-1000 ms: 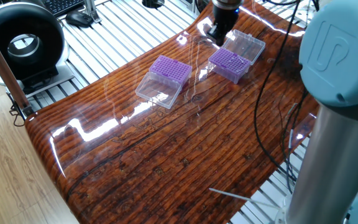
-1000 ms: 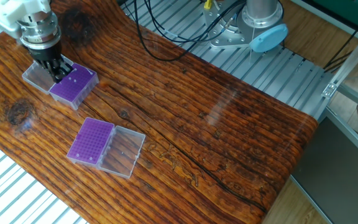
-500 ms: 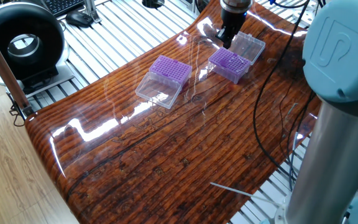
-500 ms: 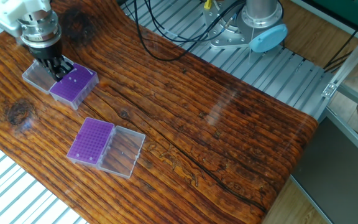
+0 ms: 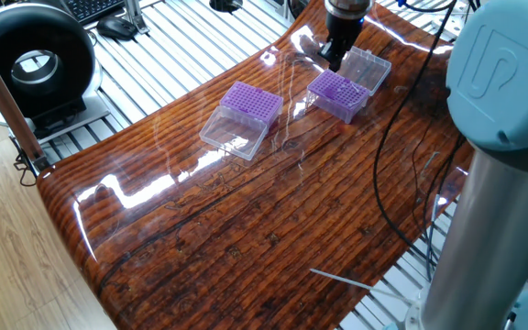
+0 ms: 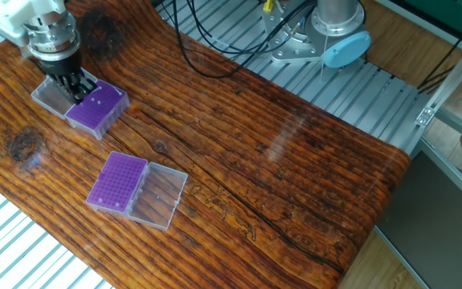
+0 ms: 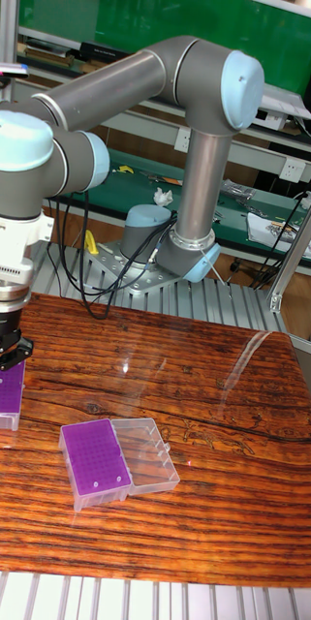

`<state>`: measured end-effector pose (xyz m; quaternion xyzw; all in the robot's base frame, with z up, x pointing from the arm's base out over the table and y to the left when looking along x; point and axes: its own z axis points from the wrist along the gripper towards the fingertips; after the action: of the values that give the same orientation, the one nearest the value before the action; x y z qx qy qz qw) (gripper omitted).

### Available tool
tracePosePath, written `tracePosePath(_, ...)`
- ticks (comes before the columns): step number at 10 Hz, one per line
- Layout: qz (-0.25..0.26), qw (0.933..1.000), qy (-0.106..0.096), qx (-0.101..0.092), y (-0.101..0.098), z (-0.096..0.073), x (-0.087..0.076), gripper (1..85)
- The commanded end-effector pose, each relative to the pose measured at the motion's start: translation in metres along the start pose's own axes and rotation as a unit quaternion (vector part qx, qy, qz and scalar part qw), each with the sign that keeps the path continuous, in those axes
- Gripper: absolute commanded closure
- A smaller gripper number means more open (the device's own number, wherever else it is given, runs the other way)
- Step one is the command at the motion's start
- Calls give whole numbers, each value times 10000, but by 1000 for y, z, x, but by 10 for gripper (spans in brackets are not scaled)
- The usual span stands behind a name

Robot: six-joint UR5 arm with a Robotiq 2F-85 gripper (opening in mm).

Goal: Transfer all small pipette tips from one holder to another

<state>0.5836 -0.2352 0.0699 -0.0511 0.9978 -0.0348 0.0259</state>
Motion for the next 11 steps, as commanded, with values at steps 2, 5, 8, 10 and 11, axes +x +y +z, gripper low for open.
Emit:
tracePosePath(2,-39,9998,-161,-131,4,0,-10,847)
tracePosePath(5,-122,9993,-294,-214,7,2,-20,847)
tracePosePath(8,-137,9988,-380,-280,10,4,-25,847)
tracePosePath(10,-144,9987,-396,-285,10,4,-26,847)
tracePosePath(11,-145,9988,-372,-280,9,5,-25,847)
